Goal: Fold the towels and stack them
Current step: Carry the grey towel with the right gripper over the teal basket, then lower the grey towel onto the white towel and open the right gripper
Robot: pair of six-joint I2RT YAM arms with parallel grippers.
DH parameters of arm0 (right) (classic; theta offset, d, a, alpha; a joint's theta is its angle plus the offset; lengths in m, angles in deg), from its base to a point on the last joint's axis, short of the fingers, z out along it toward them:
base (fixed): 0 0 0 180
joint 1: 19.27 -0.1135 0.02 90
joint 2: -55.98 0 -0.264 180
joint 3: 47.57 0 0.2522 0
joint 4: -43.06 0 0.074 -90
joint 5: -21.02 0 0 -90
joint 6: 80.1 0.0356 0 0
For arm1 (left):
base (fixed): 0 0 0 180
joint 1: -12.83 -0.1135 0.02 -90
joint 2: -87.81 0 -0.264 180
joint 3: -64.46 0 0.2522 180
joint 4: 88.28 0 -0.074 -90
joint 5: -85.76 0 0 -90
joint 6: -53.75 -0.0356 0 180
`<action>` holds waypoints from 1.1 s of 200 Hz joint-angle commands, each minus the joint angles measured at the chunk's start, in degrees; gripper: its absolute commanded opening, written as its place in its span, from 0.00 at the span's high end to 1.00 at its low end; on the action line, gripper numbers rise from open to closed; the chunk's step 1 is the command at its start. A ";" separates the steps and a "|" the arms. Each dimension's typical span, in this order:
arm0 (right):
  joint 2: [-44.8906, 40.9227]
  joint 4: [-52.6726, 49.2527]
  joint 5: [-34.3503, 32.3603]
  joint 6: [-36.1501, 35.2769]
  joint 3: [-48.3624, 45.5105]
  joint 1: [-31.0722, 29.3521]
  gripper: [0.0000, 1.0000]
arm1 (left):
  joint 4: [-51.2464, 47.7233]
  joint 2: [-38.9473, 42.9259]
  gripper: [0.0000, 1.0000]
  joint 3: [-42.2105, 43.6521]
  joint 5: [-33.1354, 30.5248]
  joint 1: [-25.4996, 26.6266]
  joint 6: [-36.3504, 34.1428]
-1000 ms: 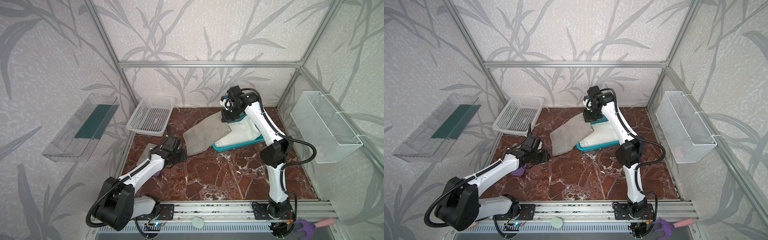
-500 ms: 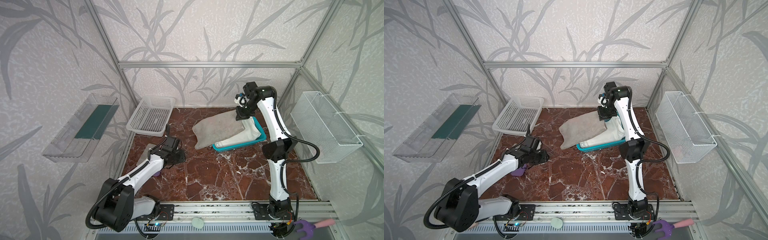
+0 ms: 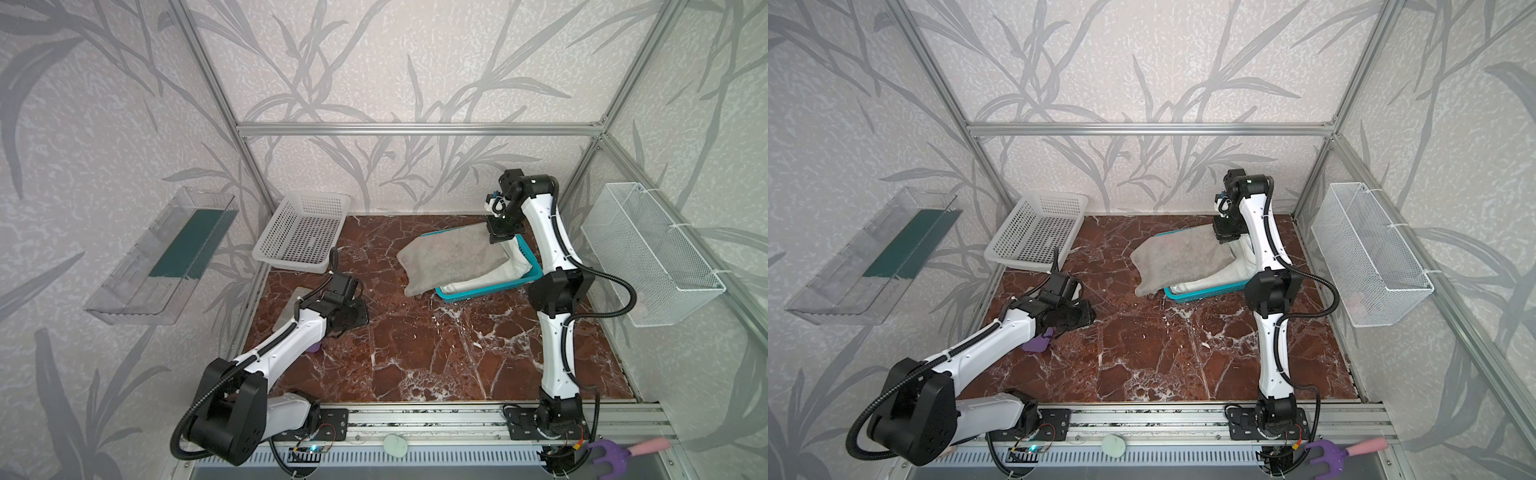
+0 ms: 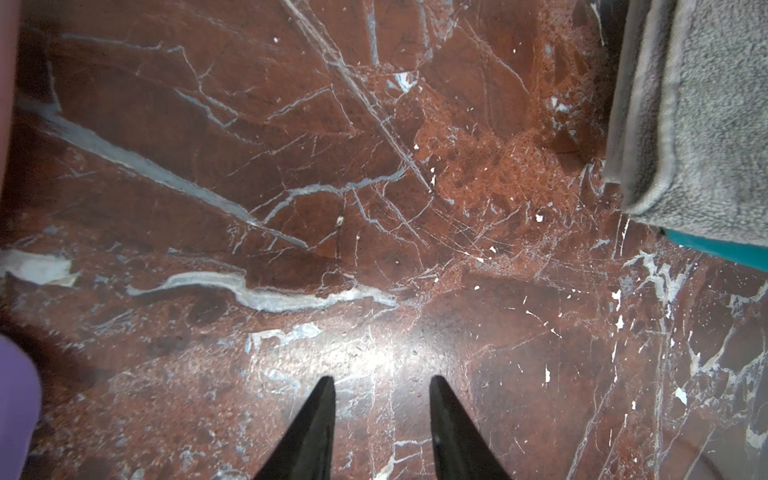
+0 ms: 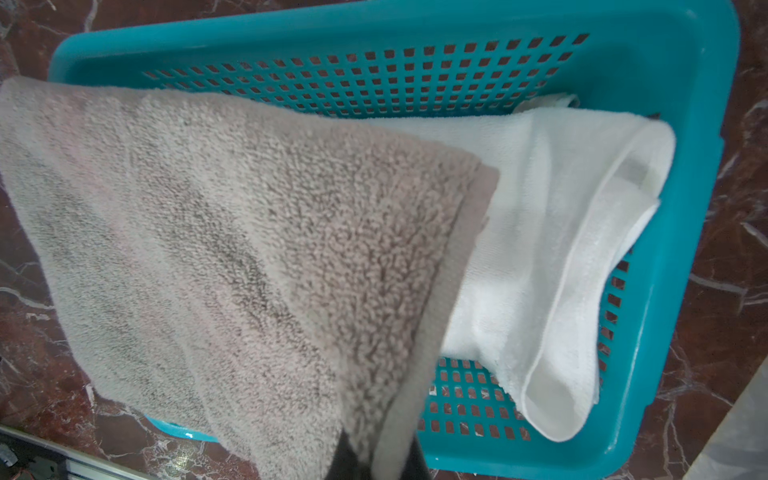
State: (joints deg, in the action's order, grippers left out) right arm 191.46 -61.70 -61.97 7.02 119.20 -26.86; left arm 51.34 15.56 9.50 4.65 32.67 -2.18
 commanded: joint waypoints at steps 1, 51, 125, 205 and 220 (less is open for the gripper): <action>1.06 -1.10 -2.71 -0.67 2.36 0.39 1.00 | -1.73 -1.06 0.61 -0.68 -1.33 -0.32 -0.23; -2.87 -0.40 -0.75 -0.03 6.07 -0.59 1.00 | -2.35 -3.36 0.60 -2.93 -1.50 -0.50 -0.40; -13.72 1.27 -4.37 -2.04 1.26 -0.14 1.00 | -5.54 -6.30 0.60 -7.27 0.51 -0.50 -1.66; -19.43 4.89 6.39 -1.53 2.80 -0.93 1.00 | -6.04 -3.81 0.60 -6.25 0.77 -0.50 0.01; -20.71 5.48 9.74 -1.60 3.28 -0.85 1.00 | -6.11 -3.07 0.60 -6.09 0.74 -0.50 0.47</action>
State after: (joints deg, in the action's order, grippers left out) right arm 176.23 -59.45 -59.09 5.36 120.71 -27.58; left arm 46.60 10.21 3.32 5.15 32.43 -2.84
